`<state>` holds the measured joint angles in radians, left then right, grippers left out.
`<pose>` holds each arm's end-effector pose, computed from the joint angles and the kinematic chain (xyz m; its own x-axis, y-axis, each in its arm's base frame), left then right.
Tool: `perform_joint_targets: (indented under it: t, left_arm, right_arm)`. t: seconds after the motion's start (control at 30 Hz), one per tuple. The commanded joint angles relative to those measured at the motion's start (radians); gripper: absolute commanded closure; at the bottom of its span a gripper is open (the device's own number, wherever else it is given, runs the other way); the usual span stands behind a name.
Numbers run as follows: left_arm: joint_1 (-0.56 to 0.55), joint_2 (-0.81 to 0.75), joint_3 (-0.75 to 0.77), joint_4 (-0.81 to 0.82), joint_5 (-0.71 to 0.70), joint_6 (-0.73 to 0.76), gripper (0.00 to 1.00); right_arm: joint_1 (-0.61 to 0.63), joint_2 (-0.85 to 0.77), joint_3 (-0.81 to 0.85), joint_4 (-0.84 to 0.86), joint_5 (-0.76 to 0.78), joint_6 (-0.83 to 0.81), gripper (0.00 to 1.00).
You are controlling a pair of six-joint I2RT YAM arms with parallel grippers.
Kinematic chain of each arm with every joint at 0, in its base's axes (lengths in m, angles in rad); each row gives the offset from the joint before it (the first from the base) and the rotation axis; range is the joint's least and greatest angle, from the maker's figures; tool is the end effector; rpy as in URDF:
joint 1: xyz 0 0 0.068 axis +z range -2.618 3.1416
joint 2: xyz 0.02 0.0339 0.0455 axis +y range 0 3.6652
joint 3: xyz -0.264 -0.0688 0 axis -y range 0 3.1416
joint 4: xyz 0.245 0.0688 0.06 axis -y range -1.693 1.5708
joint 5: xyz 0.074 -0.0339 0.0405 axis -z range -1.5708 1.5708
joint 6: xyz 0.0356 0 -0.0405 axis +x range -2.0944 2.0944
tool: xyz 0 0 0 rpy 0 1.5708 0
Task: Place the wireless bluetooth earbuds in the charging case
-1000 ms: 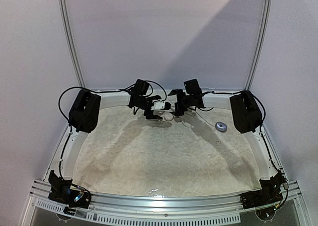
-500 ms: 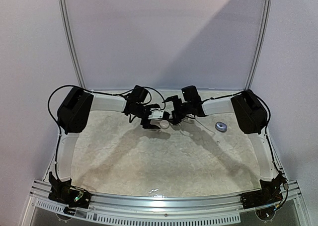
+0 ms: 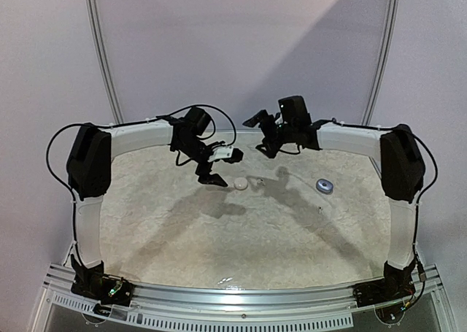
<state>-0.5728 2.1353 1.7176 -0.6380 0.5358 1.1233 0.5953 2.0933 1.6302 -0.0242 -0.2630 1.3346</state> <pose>0.3776 -0.2652 0.2010 0.2942 0.7327 -0.6137 0.9524 -0.1715 0.2519 0.4034 0.2844 0.2358 -0.8021 0.5906 -0.0884 0.2057 0.4122 0.8876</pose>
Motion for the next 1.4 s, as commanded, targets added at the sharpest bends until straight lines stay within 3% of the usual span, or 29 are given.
perform_joint_targets:
  t: [0.0, 0.2, 0.27, 0.37, 0.43, 0.47, 0.5, 0.53, 0.7, 0.77, 1.03, 1.13, 1.37]
  left_arm:
    - [0.020, -0.171, -0.086, -0.162, 0.049, -0.042, 0.08]
    - [0.068, -0.306, -0.192, -0.233, 0.151, -0.124, 0.11]
    - [0.101, -0.351, -0.240, -0.184, 0.178, -0.226, 0.12]
    - [0.142, -0.411, -0.334, -0.029, 0.206, -0.510, 0.12]
    - [0.147, -0.440, -0.383, 0.036, 0.207, -0.608, 0.11]
    - [0.147, -0.443, -0.403, 0.066, 0.204, -0.641, 0.11]
    - [0.147, -0.438, -0.416, 0.090, 0.201, -0.675, 0.11]
    - [0.147, -0.427, -0.424, 0.110, 0.187, -0.710, 0.11]
    - [0.149, -0.413, -0.467, 0.224, 0.055, -0.839, 0.11]
    - [0.151, -0.405, -0.471, 0.251, 0.022, -0.868, 0.11]
    - [0.168, -0.382, -0.483, 0.315, -0.029, -0.903, 0.10]
    - [0.177, -0.388, -0.501, 0.337, -0.028, -0.891, 0.10]
    - [0.181, -0.408, -0.543, 0.383, -0.028, -0.874, 0.10]
  right_arm:
    - [0.002, -0.167, 0.099, -0.268, 0.267, -0.411, 0.01]
    - [0.024, -0.223, 0.250, -0.436, 0.583, -0.960, 0.01]
    - [0.065, -0.222, 0.276, -0.425, 0.713, -1.241, 0.01]
    - [0.132, -0.210, 0.192, -0.207, 0.885, -1.724, 0.01]
    - [0.154, -0.180, 0.106, 0.024, 0.930, -2.022, 0.01]
    - [0.165, -0.145, 0.137, -0.045, 0.884, -2.126, 0.01]
    - [0.176, -0.106, 0.227, -0.234, 0.796, -2.144, 0.01]
    - [0.188, -0.073, 0.279, -0.347, 0.713, -2.125, 0.01]
    - [0.190, 0.076, 0.609, -0.689, 0.523, -1.536, 0.01]
    - [0.189, 0.161, 0.733, -0.767, 0.418, -1.390, 0.09]
    - [0.192, 0.313, 0.674, -0.689, 0.256, -0.675, 0.28]
    - [0.189, 0.362, 0.660, -0.655, 0.184, -0.518, 0.28]
    - [0.147, 0.389, 0.602, -0.561, 0.178, -0.344, 0.28]
